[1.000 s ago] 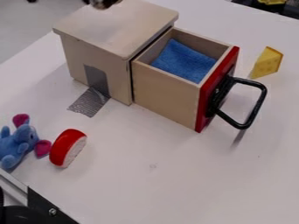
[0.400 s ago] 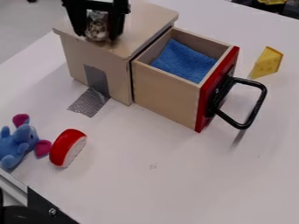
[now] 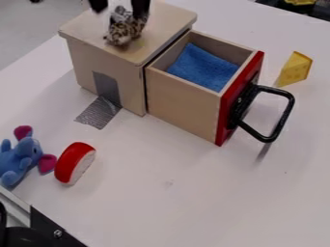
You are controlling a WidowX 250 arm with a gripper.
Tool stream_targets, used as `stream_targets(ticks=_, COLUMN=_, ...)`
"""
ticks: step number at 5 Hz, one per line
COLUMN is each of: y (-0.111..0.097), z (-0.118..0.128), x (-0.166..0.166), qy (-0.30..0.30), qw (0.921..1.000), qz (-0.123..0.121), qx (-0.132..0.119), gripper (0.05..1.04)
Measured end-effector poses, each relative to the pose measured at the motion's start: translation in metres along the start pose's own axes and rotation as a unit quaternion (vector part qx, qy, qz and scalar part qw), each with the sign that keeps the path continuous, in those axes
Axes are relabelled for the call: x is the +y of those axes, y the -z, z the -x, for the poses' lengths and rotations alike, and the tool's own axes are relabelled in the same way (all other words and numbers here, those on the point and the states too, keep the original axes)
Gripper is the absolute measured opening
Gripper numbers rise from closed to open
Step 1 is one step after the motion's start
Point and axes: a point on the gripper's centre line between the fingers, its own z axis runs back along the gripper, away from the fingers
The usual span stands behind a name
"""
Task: Take the object in the drawer and put it on top of it
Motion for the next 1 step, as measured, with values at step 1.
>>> stream_targets(ticks=1, y=-0.0299, z=0.009, x=-0.0116, qy=0.03, qw=0.9992, qz=-0.006, qx=-0.024, gripper=1.001)
